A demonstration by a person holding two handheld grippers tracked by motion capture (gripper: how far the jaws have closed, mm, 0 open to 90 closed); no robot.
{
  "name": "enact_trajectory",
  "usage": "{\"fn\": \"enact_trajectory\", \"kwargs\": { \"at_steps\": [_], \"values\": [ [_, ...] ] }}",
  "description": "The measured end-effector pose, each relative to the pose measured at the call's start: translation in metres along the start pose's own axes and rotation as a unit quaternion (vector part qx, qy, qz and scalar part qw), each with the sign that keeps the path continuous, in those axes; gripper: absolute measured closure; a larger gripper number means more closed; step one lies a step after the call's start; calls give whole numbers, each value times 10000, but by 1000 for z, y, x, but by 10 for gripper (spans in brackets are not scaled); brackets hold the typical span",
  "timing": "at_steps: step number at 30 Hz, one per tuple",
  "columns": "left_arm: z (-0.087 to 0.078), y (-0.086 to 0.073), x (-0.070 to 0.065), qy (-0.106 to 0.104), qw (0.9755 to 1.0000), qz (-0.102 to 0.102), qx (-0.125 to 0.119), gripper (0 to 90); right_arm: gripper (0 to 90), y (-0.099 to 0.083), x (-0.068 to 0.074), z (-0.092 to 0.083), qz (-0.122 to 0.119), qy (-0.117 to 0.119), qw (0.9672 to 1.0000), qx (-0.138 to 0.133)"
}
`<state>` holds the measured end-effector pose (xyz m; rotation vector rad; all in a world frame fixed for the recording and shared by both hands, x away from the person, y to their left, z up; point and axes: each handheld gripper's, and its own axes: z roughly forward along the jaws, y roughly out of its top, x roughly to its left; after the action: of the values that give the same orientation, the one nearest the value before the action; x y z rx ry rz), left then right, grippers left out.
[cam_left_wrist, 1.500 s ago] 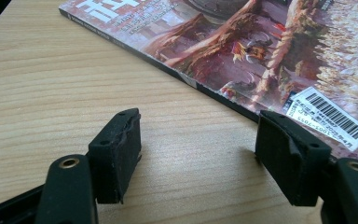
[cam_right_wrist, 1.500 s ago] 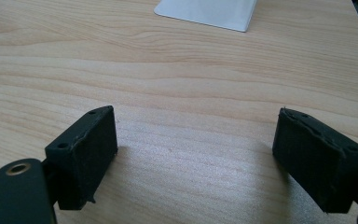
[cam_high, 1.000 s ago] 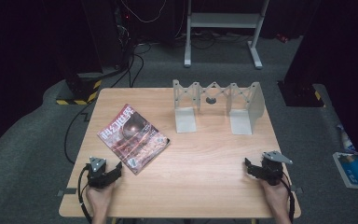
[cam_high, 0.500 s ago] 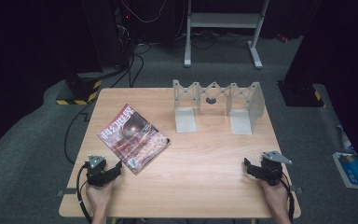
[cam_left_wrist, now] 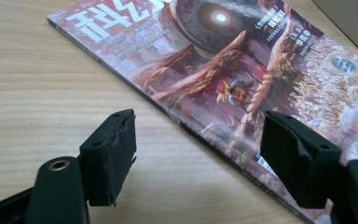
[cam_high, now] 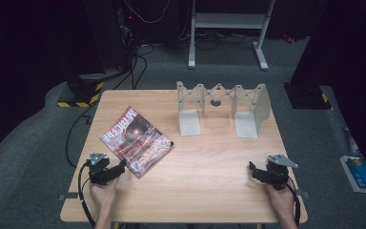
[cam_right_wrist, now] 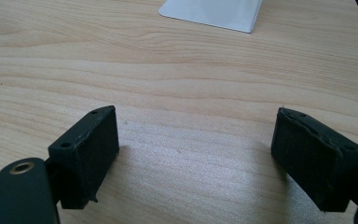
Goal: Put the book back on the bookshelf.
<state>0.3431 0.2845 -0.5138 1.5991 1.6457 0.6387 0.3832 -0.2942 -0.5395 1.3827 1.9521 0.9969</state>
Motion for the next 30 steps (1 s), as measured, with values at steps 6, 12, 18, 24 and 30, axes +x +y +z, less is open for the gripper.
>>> {"fn": "enact_trajectory", "kwargs": {
  "at_steps": [6, 12, 18, 24, 30],
  "values": [
    [12, 6, -3, 129, 9997, -116, 151, 221, 148, 0, 0, 0, -8, -3, 10000, -1],
    [20, 18, -6, 330, 9990, -229, 175, 197, 148, 0, 1, 0, -31, 19, 10000, 8],
    [33, 28, -5, 448, 9977, -477, 185, 194, 148, 0, 1, 0, -16, 21, 10000, 1],
    [52, 37, 9, 667, 9936, -739, 542, 195, 148, 0, 1, 0, -15, 22, 10000, -2],
    [57, 45, 11, 813, 9928, -659, 575, 191, 148, 0, 2, 0, -19, 52, 10000, 3]
  ]
}}
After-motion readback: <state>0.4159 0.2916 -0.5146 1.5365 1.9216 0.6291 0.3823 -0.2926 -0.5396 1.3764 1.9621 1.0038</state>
